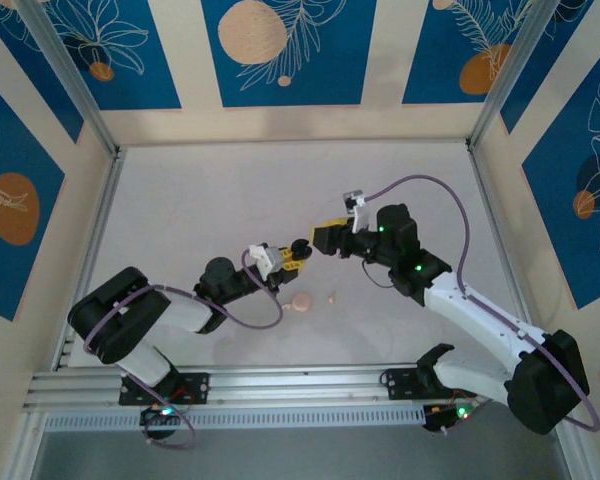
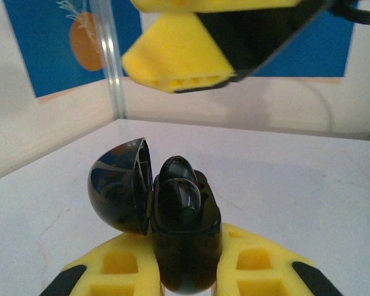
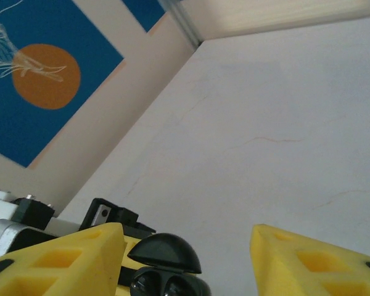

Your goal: Insert wireless bluetooth earbuds into charging case

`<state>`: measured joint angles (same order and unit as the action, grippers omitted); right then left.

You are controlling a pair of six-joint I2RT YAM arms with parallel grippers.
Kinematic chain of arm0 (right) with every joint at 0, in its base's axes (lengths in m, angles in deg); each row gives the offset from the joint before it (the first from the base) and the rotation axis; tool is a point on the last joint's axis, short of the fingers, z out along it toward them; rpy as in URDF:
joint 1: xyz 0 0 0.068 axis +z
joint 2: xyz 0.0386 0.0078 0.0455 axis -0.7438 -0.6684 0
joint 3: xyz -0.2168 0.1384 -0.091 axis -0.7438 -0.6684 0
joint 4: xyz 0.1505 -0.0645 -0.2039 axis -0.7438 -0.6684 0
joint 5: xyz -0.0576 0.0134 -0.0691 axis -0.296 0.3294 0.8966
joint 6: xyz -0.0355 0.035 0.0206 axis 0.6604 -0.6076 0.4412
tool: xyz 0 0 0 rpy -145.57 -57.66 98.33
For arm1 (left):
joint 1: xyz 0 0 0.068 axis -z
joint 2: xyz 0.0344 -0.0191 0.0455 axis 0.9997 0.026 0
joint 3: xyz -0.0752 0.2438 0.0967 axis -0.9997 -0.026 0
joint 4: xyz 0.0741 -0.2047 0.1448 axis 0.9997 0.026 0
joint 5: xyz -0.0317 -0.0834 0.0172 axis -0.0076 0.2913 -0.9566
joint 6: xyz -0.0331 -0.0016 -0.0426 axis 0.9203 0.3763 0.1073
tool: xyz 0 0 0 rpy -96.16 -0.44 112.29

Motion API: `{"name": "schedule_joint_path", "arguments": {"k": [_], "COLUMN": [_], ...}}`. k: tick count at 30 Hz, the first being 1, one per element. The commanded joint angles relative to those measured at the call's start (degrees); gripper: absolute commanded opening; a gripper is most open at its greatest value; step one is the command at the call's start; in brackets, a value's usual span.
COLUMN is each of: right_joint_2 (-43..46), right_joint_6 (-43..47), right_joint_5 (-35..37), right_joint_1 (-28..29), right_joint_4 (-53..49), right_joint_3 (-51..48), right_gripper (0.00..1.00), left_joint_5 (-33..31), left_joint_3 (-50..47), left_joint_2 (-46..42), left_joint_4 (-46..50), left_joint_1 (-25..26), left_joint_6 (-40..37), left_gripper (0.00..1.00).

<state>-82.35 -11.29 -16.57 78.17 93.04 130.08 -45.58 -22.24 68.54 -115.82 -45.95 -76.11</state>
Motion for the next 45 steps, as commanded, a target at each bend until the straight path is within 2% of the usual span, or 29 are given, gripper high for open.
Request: {"name": "schedule_joint_path", "arguments": {"k": [1,10,22,27,39,41,45], "right_joint_2": [-1.4,-7.9,-11.4,-10.6,-2.5,-1.4,-0.8], "right_joint_6": [1.5,7.0,9.3,9.9,5.6,5.0,2.6], "right_joint_5": [-16.3,-27.0,-29.5,-31.0,-35.6,-34.6,-24.3], "right_joint_1": [-3.2,-3.3,-2.4,-2.4,-4.4,-4.4,-5.2], "right_joint_4": [-3.8,-9.9,-13.0,-12.8,-3.4,-2.9,-7.2], "right_joint_3": [2.8,7.5,9.2,8.5,1.4,0.4,0.9], "right_gripper": [0.59,0.61,0.61,0.58,0.51,0.51,0.51], "left_joint_5": [7.1,9.9,9.0,6.4,2.4,1.7,-2.7], "left_joint_3": [0.7,1.3,1.1,0.9,0.4,0.4,2.1], "left_joint_2": [-1.4,-1.8,-2.9,-3.1,-3.8,-4.0,-5.7], "left_joint_4": [-3.0,-3.0,-2.9,-2.4,0.3,0.9,7.9], "left_joint_1": [0.5,0.6,0.5,0.5,0.5,0.5,0.4], "left_joint_6": [1.0,2.0,1.8,1.5,0.8,1.1,3.0], "left_gripper": [0.1,0.1,0.1,0.1,0.09,0.09,0.09]}}
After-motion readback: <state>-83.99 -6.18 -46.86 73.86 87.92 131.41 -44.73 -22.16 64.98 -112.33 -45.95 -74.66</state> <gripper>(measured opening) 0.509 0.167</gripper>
